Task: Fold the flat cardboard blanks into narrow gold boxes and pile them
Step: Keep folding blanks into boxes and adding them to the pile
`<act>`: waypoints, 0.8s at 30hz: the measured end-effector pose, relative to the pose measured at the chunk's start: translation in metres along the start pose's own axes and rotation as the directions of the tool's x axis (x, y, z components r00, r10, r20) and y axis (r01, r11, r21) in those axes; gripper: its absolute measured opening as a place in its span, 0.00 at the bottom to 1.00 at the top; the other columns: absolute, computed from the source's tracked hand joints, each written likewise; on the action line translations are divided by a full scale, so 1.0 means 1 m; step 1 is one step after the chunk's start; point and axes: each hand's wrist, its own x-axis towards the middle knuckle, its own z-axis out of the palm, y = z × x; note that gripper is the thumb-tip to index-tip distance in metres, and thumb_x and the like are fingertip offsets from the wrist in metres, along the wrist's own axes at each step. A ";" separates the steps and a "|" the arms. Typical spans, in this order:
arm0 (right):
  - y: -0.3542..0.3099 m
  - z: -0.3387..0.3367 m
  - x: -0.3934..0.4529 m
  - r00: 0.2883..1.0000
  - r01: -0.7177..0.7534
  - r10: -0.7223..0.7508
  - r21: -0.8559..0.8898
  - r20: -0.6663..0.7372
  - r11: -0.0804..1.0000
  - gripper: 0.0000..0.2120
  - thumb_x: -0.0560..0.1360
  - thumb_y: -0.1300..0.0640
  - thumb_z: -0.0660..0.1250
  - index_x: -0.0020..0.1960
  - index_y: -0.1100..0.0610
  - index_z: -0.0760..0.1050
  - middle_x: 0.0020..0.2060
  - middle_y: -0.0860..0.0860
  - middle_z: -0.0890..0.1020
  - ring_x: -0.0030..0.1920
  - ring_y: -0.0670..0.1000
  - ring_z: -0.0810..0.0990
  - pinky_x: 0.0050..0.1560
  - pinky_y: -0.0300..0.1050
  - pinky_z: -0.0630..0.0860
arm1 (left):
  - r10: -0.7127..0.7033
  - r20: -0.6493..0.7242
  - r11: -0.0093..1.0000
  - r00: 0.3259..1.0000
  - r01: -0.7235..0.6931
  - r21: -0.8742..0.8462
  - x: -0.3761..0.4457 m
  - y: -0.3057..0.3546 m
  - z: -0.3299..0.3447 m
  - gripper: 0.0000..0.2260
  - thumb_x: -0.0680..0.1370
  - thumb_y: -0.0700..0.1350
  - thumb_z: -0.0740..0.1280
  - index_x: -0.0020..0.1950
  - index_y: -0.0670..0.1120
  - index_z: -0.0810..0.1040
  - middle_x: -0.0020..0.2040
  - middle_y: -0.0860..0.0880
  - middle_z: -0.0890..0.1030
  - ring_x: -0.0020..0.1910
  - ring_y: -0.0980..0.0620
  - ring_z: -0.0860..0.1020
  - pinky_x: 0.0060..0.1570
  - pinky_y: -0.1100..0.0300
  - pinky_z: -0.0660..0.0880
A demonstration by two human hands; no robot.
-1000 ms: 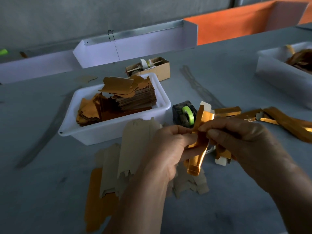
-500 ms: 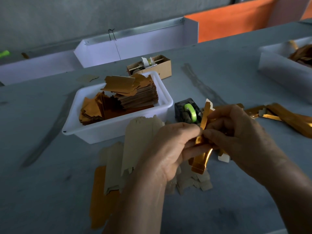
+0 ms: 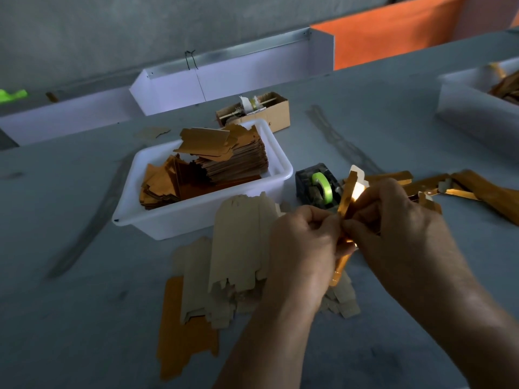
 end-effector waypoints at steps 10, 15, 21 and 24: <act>0.000 -0.009 0.002 0.992 -0.120 0.122 -0.061 0.036 0.991 0.31 0.55 0.30 0.61 0.49 0.50 0.69 0.36 0.45 0.75 0.36 0.48 0.75 0.33 0.42 0.71 | 0.075 -0.070 0.992 0.995 -0.068 0.107 -0.005 -0.003 -0.007 0.04 0.78 0.44 0.67 0.44 0.49 0.80 0.42 0.49 0.84 0.41 0.51 0.84 0.44 0.55 0.82; 0.004 -0.001 0.000 0.956 -0.267 0.178 0.444 0.232 0.855 0.09 0.66 0.45 0.67 0.46 0.44 0.74 0.40 0.46 0.82 0.45 0.48 0.80 0.47 0.48 0.76 | 0.034 -0.018 0.993 0.999 -0.031 0.113 -0.011 0.009 -0.009 0.04 0.79 0.45 0.65 0.47 0.49 0.80 0.44 0.48 0.83 0.42 0.48 0.83 0.44 0.48 0.82; 0.019 0.005 0.011 0.931 -0.363 0.293 0.629 0.217 0.688 0.09 0.77 0.58 0.63 0.46 0.43 0.75 0.34 0.45 0.82 0.37 0.45 0.81 0.38 0.41 0.73 | 0.224 0.007 0.754 0.975 -0.177 0.633 -0.011 0.019 -0.017 0.14 0.81 0.49 0.61 0.66 0.55 0.74 0.51 0.53 0.82 0.39 0.55 0.81 0.28 0.72 0.73; 0.045 0.004 0.024 0.936 -0.324 0.351 0.457 0.028 0.828 0.09 0.78 0.55 0.63 0.53 0.43 0.76 0.38 0.46 0.80 0.40 0.50 0.80 0.38 0.46 0.76 | 0.382 -0.197 0.620 0.903 -0.092 0.779 -0.005 0.029 -0.057 0.09 0.80 0.50 0.62 0.58 0.53 0.78 0.41 0.58 0.78 0.37 0.64 0.75 0.31 0.71 0.72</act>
